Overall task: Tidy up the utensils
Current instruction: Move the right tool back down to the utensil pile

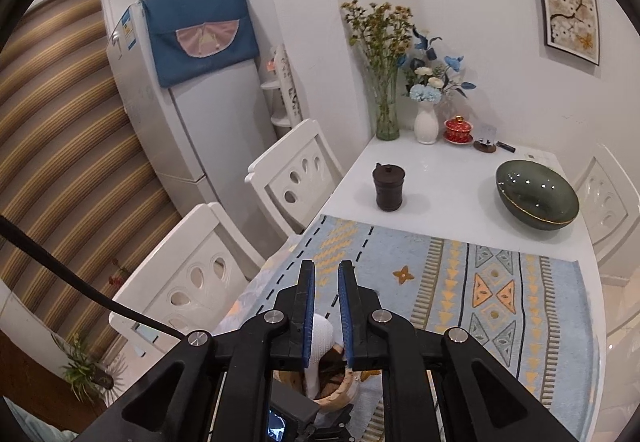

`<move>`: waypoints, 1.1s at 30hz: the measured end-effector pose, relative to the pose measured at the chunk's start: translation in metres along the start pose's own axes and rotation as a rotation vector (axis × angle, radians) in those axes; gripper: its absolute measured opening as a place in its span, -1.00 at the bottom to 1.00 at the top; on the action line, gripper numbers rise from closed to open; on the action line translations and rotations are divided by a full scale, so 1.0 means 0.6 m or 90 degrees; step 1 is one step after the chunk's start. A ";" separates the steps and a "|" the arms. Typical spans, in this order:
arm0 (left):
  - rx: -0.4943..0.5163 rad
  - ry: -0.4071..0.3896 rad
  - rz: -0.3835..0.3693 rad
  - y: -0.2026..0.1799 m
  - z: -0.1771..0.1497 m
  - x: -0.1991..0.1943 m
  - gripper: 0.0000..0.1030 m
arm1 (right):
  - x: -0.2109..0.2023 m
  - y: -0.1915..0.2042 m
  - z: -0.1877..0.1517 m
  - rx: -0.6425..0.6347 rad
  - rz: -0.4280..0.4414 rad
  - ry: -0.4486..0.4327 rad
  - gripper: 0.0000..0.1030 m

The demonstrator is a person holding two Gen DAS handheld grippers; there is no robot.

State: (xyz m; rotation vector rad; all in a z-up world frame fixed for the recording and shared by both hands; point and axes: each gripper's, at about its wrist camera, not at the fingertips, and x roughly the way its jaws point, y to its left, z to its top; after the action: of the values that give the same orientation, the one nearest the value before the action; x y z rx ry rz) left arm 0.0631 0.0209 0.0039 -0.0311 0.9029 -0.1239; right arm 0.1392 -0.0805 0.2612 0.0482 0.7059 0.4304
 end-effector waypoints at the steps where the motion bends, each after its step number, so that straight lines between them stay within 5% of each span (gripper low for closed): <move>1: 0.000 0.000 0.000 0.001 0.000 0.000 0.88 | -0.005 -0.007 0.001 0.005 -0.007 -0.003 -0.79; 11: 0.000 0.000 0.000 0.002 0.001 0.000 0.88 | -0.097 -0.101 -0.007 0.060 -0.117 -0.051 -0.75; 19: 0.000 0.000 0.000 0.001 0.001 0.000 0.88 | -0.165 -0.222 -0.068 0.170 -0.204 -0.023 -0.37; 33: 0.000 0.001 0.000 0.004 0.002 0.001 0.88 | -0.039 -0.439 -0.298 0.395 -0.284 0.341 -0.25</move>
State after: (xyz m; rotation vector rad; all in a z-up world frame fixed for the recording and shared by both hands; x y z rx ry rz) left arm 0.0648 0.0229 0.0040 -0.0314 0.9047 -0.1233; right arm 0.1057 -0.3482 0.0899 0.3620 1.3251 -0.2310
